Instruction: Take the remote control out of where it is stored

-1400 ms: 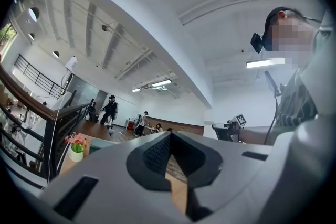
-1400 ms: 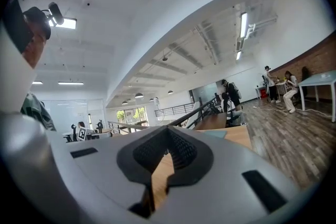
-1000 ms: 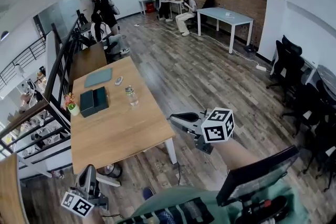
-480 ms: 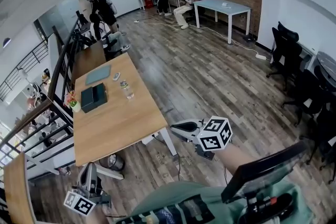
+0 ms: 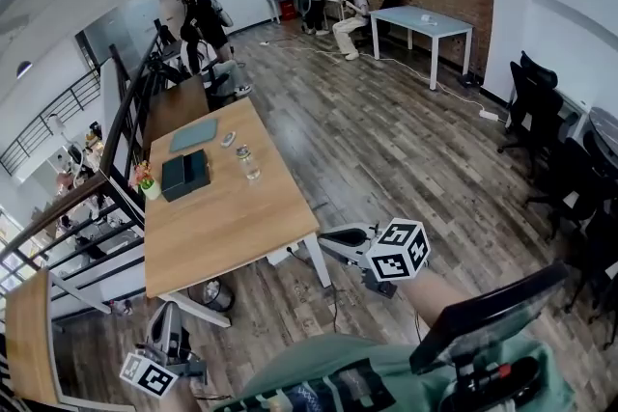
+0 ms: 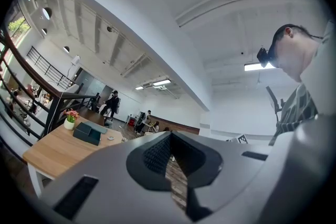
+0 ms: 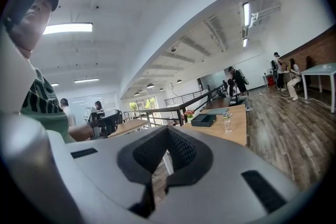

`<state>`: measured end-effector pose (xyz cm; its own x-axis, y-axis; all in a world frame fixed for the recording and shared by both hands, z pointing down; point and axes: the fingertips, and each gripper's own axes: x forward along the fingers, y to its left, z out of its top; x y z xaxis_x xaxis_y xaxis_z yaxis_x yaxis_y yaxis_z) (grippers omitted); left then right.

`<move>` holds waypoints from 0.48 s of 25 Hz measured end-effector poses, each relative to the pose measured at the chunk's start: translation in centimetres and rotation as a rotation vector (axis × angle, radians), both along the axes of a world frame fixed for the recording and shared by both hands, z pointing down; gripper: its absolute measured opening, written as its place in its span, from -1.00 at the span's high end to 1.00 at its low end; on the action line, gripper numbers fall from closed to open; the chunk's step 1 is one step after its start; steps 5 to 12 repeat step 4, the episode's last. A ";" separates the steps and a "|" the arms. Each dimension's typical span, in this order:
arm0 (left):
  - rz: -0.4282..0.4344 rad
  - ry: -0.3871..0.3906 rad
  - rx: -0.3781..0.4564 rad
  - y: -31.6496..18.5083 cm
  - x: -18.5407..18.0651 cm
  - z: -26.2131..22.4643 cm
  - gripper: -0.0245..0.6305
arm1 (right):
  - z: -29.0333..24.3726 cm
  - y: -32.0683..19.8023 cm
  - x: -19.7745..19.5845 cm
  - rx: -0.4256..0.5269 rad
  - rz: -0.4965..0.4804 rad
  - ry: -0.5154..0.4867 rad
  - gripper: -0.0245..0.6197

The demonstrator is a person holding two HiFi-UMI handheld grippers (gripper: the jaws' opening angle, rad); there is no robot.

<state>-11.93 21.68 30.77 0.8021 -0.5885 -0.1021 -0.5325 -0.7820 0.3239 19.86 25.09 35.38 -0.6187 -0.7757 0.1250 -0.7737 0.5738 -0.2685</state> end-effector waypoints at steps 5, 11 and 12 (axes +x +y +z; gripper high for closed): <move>0.001 0.005 -0.001 -0.2 -0.5 0.3 0.91 | 0.0 -0.5 -0.3 0.000 0.001 -0.004 0.92; 0.001 0.005 -0.001 -0.2 -0.5 0.3 0.91 | 0.0 -0.5 -0.3 0.000 0.001 -0.004 0.92; 0.001 0.005 -0.001 -0.2 -0.5 0.3 0.91 | 0.0 -0.5 -0.3 0.000 0.001 -0.004 0.92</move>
